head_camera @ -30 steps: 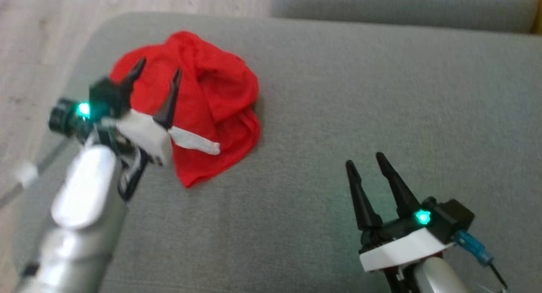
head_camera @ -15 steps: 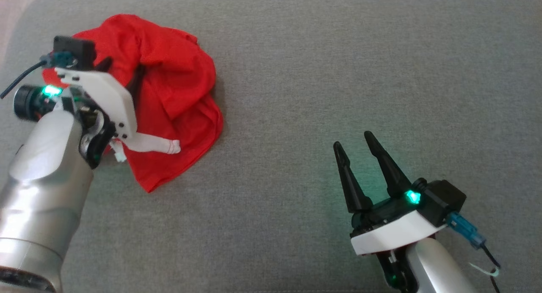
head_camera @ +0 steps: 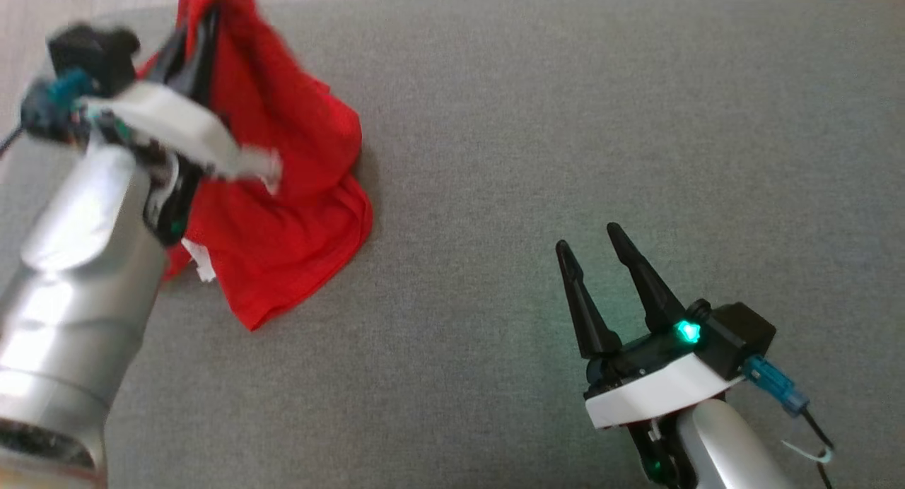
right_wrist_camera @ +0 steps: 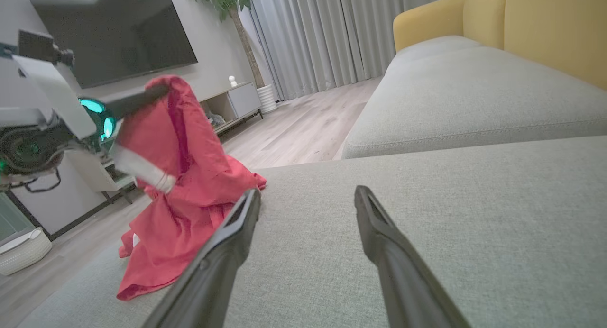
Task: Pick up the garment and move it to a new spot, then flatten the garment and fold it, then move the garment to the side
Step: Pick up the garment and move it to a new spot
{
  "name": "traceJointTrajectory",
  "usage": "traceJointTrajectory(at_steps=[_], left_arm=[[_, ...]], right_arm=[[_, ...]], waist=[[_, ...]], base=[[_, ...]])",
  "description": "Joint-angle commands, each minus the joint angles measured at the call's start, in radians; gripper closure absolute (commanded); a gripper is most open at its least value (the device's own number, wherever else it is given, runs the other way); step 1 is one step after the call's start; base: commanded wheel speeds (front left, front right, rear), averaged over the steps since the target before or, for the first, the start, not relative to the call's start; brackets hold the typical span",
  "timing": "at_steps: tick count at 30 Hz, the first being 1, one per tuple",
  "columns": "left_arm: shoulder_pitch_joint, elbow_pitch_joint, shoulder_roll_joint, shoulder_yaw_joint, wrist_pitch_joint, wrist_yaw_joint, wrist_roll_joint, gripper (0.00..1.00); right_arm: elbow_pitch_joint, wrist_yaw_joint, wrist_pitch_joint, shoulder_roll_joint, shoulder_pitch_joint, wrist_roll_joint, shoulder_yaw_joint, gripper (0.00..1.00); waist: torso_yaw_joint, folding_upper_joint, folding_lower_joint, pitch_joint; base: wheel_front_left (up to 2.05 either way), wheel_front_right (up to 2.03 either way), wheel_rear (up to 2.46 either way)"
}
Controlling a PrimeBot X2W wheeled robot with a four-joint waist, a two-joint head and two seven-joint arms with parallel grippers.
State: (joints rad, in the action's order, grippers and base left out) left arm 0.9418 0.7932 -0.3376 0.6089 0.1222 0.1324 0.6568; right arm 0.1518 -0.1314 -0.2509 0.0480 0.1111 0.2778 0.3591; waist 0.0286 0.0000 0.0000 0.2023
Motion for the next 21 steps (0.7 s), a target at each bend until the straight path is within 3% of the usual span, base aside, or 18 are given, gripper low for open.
traceJointTrajectory(at_steps=[1, 6, 12, 21], left_arm=[[0.074, -0.043, -0.034, -0.027, 0.03, -0.002, 0.012, 1.0], [0.115, -0.133, -0.016, 0.014, 0.086, -0.002, 0.049, 1.0], [0.133, -0.233, 0.011, 0.078, 0.06, -0.002, 0.09, 1.0], [0.137, -0.306, 0.068, 0.132, 0.015, -0.028, 0.081, 1.0]], right_arm=[[-0.025, 0.001, -0.011, 0.002, 0.01, 0.006, 0.027, 0.0], [-0.02, 0.001, -0.011, 0.002, -0.006, 0.014, 0.033, 0.0], [-0.028, 0.001, -0.011, 0.002, -0.013, 0.034, 0.038, 0.0], [-0.048, 0.001, -0.011, 0.002, 0.003, 0.067, 0.068, 0.0]], waist=[[-0.001, 0.0, 0.0, -0.02], [-0.015, 0.0, 0.0, -0.065], [-0.061, 0.0, 0.0, -0.087], [-0.21, 0.0, 0.0, -0.053]], base=[[0.0, 0.0, 0.0], [0.0, 0.0, 0.0], [0.0, 0.0, 0.0], [0.0, 0.0, 0.0]])
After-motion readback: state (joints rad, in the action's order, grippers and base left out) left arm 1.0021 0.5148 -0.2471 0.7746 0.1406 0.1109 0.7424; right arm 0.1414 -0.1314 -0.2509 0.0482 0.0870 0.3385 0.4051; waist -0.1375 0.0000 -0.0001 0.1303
